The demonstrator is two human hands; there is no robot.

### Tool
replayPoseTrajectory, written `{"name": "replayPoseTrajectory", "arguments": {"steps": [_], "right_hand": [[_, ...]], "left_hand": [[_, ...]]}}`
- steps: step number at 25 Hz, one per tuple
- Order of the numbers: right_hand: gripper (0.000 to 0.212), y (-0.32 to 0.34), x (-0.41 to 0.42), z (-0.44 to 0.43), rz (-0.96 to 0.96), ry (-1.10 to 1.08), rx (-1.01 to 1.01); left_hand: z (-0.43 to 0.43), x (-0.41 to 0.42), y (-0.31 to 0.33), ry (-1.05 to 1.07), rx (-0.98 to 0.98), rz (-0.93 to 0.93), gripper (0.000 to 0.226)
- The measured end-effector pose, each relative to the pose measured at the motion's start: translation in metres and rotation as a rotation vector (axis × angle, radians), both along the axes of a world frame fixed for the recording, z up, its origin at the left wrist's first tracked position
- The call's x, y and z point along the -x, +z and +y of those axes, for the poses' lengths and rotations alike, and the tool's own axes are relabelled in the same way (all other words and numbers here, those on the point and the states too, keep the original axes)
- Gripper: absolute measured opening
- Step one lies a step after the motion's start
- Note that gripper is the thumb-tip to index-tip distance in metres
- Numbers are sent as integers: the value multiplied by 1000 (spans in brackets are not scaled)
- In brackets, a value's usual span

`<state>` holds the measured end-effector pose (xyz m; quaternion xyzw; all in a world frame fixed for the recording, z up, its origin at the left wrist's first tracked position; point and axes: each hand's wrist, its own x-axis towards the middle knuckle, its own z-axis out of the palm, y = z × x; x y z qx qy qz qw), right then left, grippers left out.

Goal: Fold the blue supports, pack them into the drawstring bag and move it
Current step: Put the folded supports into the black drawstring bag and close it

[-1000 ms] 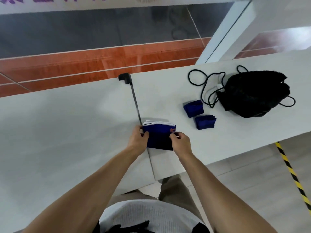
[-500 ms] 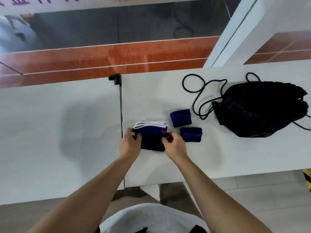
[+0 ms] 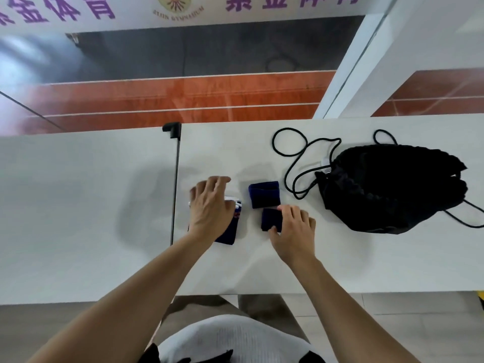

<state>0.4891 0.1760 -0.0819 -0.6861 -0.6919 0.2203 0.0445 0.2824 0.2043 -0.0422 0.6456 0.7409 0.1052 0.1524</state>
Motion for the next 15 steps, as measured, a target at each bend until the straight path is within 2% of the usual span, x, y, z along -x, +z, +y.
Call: {"name": "replayPoseTrajectory", "arguments": {"steps": [3, 6, 8, 10, 15], "right_hand": [[50, -10, -17, -3, -32, 71, -33], [48, -14, -30, -2, -29, 39, 29], [48, -16, -39, -6, 0, 29, 89], [49, -15, -47, -11, 28, 3, 126], [55, -13, -64, -20, 101, -203, 239]], "left_hand": [[20, -40, -9, -214, 18, 24, 46], [35, -67, -34, -323, 165, 110, 55], [38, -70, -48, -354, 262, 197, 59], [36, -72, -53, -355, 265, 250, 61], [23, -91, -51, -339, 276, 245, 49]]}}
